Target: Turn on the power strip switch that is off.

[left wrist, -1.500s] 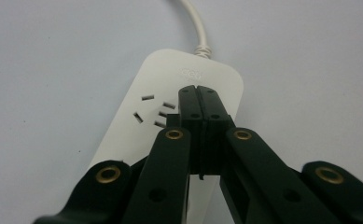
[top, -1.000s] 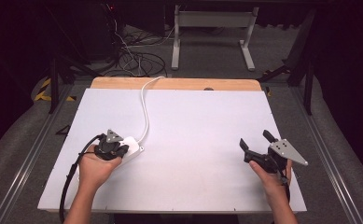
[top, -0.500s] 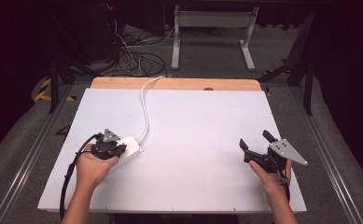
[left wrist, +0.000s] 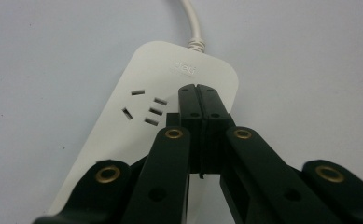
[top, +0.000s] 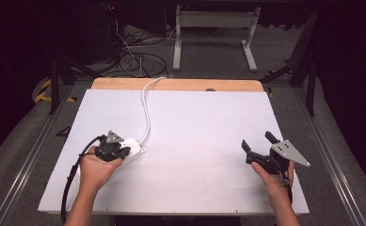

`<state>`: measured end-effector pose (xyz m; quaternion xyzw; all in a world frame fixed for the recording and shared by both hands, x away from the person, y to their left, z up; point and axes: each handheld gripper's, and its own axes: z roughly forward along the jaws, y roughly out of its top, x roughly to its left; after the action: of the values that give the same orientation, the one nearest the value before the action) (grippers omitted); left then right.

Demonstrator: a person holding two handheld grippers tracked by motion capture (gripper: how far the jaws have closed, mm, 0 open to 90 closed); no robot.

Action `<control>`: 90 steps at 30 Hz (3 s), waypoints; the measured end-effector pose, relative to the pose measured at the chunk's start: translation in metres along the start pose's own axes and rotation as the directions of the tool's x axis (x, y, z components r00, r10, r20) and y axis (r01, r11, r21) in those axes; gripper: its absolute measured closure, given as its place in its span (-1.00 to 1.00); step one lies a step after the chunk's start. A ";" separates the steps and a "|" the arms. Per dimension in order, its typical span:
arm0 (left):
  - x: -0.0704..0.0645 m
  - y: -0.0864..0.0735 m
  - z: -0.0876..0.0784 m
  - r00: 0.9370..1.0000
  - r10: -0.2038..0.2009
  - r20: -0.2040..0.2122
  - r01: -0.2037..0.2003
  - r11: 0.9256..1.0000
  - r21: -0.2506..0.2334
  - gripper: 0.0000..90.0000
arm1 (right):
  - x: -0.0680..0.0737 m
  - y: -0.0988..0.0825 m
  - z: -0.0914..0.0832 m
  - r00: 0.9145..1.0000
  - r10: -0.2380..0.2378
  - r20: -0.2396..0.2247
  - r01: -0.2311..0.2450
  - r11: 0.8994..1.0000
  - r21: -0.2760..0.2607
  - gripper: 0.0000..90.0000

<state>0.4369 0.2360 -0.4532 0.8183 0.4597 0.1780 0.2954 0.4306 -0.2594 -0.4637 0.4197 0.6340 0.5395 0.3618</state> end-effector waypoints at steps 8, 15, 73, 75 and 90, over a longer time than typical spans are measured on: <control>-0.001 0.000 -0.001 1.000 -0.013 0.026 0.013 1.000 0.024 1.00 | 0.002 0.000 0.000 1.000 -0.005 0.001 0.005 1.000 0.001 -0.84; 0.001 -0.001 -0.001 0.999 -0.039 0.034 0.038 0.999 0.022 1.00 | 0.004 0.001 0.001 1.000 -0.007 -0.003 0.007 1.000 0.000 -0.84; 0.006 0.008 0.001 0.995 -0.084 0.053 0.079 0.992 0.095 1.00 | 0.003 0.001 0.002 1.000 -0.010 -0.011 0.011 1.000 0.012 -0.83; 0.006 0.007 0.001 0.994 -0.093 0.054 0.089 0.992 0.086 1.00 | 0.003 0.001 0.002 1.000 -0.011 -0.012 0.011 1.000 0.010 -0.83; 0.019 -0.020 -0.006 0.982 -0.120 0.145 0.146 0.972 -0.183 1.00 | 0.003 0.000 0.003 1.000 -0.002 -0.011 0.002 1.000 0.013 -0.83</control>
<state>0.4310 0.2623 -0.4611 0.7633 0.4734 0.1464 0.4144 0.4325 -0.2552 -0.4638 0.4185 0.6399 0.5373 0.3559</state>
